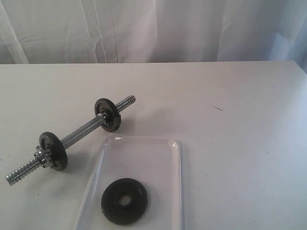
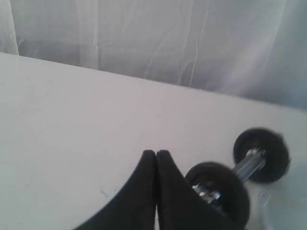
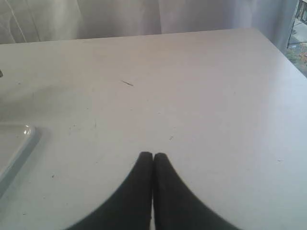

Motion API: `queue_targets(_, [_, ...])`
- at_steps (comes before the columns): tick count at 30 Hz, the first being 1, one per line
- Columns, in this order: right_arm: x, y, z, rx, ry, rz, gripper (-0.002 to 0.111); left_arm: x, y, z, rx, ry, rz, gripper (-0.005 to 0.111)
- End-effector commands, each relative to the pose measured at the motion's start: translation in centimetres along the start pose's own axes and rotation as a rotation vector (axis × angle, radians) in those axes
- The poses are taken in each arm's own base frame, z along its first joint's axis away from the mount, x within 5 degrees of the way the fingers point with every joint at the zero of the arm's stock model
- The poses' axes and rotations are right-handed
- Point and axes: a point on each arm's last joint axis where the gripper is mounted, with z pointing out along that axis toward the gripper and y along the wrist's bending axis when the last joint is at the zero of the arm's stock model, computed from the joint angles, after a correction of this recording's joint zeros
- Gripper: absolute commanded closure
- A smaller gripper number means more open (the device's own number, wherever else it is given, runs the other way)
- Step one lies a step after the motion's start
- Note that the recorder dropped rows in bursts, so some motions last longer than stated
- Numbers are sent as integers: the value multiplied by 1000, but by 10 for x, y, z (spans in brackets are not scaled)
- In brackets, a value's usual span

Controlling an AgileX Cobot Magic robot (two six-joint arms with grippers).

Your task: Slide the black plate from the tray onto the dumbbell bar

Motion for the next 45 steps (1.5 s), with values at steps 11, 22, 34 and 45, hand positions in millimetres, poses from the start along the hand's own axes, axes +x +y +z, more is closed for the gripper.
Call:
queue_targets(11, [0, 0, 0, 2, -11, 4, 108, -86, -24, -3, 28, -61, -122, 107])
queue_targets(22, [0, 0, 0, 2, -11, 4, 108, -177, -82, 184, 483, 631, 500, 82])
queue_targets(34, [0, 0, 0, 2, -11, 4, 108, -87, -99, 303, 712, 976, 414, 35])
queue_targets(45, [0, 0, 0, 2, -11, 4, 108, -21, -118, 324, 695, 1177, 561, 35])
